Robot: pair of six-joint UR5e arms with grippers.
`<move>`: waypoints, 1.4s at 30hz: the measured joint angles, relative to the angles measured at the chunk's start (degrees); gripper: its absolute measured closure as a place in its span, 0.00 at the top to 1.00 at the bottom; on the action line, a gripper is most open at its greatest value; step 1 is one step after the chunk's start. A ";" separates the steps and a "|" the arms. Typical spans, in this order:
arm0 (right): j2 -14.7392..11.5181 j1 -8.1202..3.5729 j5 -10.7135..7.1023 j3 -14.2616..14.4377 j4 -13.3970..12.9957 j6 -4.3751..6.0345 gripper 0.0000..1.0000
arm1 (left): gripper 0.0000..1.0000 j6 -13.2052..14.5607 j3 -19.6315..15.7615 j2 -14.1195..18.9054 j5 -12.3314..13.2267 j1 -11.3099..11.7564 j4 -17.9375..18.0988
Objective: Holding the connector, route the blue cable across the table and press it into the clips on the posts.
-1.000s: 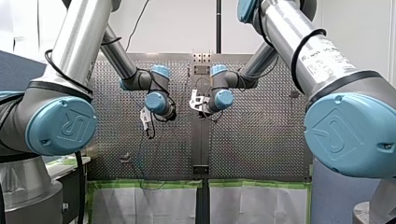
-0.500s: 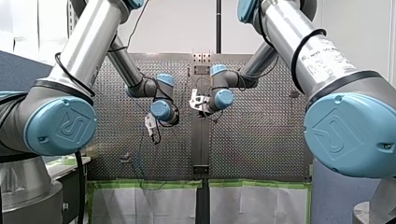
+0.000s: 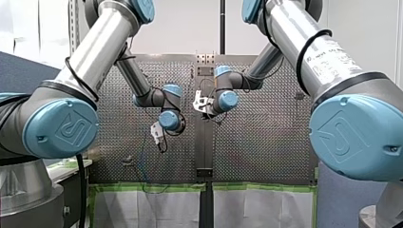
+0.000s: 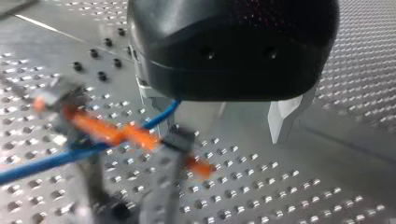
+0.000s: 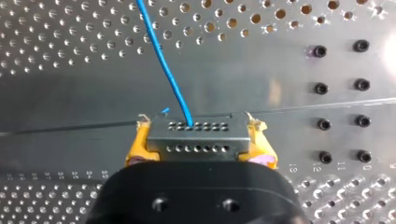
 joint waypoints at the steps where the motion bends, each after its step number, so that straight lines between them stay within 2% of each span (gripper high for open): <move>1: 0.00 -0.01 -0.01 0.00 0.00 0.00 0.00 | 1.00 -0.05 0.20 -0.08 -0.41 0.08 0.28; 5: 0.00 -0.08 -0.04 -0.01 0.00 0.00 0.00 | 1.00 -0.20 0.63 -0.19 -1.83 0.35 0.96; 11: -0.01 -0.20 -0.05 -0.01 0.00 0.00 0.00 | 1.00 -0.28 0.68 -0.20 -2.53 0.19 0.59; 12: -0.01 -0.23 -0.05 -0.02 0.00 0.00 0.00 | 0.84 -0.26 0.69 -0.20 -2.59 0.12 0.47; 13: -0.01 -0.25 -0.05 -0.02 0.00 0.00 0.00 | 0.72 -0.24 0.69 -0.21 -2.62 0.04 0.39; 14: 0.00 -0.27 -0.05 -0.01 0.00 -0.01 0.00 | 0.72 -0.22 0.69 -0.21 -2.60 -0.06 0.30; 15: 0.00 -0.28 -0.05 -0.01 0.00 -0.02 0.00 | 0.54 -0.20 0.70 -0.21 -2.58 -0.12 0.26; 16: 0.00 -0.28 -0.05 -0.01 0.00 -0.03 0.00 | 0.43 -0.19 0.70 -0.19 -2.55 -0.18 0.23; 17: -0.01 -0.29 -0.05 -0.01 0.00 -0.04 0.00 | 0.43 -0.19 0.70 -0.19 -2.49 -0.23 0.23; 18: -0.01 -0.29 -0.05 -0.01 0.00 -0.06 0.00 | 0.25 -0.21 0.70 -0.20 -2.41 -0.26 0.24; 19: -0.01 -0.29 -0.05 -0.01 0.00 -0.08 0.00 | 0.15 -0.24 0.70 -0.20 -2.34 -0.27 0.26; 20: -0.01 -0.28 -0.05 -0.01 0.02 -0.13 0.00 | 0.15 -0.27 0.70 -0.17 -2.25 -0.27 0.28; 21: -0.01 -0.27 -0.07 -0.01 0.03 -0.18 0.00 | 0.05 -0.29 0.70 -0.15 -2.19 -0.25 0.31; 22: -0.01 -0.26 -0.08 -0.01 0.05 -0.24 0.00 | 0.00 -0.34 0.70 -0.16 -2.12 -0.22 0.33; 30: -1.18 -0.27 -0.17 -0.01 0.56 -0.55 0.00 | 0.00 -1.81 0.85 0.19 -2.21 -0.31 0.29; 37: -4.56 -0.44 -0.19 -0.02 2.12 -0.50 0.00 | 0.00 -1.94 0.87 2.73 -2.24 -0.95 -1.32; 42: -6.99 -0.47 -0.22 -0.02 3.62 -0.39 0.00 | 0.00 -1.73 0.84 5.40 -2.67 -1.33 -3.77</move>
